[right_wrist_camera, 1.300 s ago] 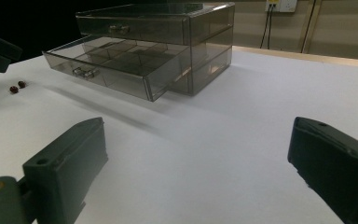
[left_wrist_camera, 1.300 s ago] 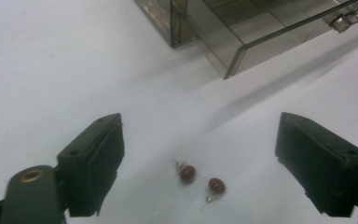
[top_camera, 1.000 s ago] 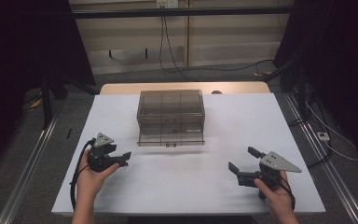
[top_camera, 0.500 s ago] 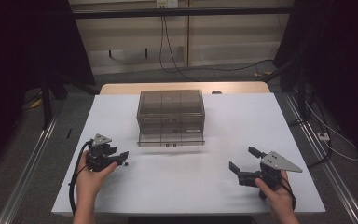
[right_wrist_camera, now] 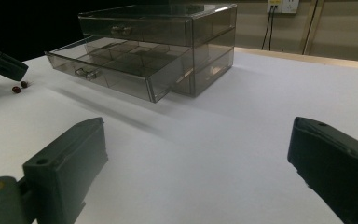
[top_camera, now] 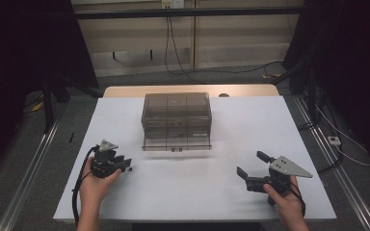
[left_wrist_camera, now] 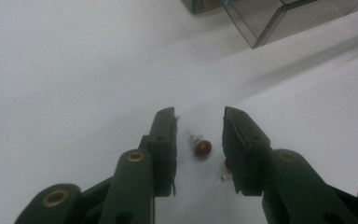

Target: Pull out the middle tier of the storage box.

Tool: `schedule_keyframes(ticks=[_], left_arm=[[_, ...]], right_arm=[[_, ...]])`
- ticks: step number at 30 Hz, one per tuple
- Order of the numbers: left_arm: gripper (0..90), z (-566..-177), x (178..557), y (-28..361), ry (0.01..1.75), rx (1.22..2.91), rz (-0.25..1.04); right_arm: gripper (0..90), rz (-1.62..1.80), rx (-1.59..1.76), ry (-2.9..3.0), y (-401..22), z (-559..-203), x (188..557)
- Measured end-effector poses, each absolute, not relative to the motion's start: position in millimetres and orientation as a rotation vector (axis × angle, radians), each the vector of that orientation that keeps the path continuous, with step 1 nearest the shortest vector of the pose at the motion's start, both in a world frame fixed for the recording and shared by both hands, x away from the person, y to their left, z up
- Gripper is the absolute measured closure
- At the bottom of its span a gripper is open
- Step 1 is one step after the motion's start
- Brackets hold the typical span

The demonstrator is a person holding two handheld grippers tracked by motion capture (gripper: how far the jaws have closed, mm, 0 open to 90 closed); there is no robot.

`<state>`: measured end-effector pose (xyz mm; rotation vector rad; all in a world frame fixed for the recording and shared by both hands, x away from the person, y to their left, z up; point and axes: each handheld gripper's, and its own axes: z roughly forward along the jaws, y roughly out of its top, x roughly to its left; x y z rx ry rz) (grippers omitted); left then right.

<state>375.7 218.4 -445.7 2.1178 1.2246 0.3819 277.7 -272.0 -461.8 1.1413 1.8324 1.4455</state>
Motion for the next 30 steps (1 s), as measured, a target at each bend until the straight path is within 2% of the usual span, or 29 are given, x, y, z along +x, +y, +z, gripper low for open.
schedule_keyframes(ticks=[6, 23, 30], left_arm=[[67.7, -448.6, 376.6, 217.9, 1.227, 2.139, 0.375], [79.4, -454.3, 379.6, 216.0, 1.217, 2.204, 0.386], [80.3, -454.2, 381.1, 218.2, 1.23, 2.188, 0.353]], right_arm=[[4.3, 1.449, 1.151, 1.827, -272.1, -461.4, 277.1], [4.2, 1.445, 1.145, 1.83, -272.2, -461.7, 277.3], [4.2, 1.448, 1.15, 1.825, -272.3, -461.5, 277.1]])
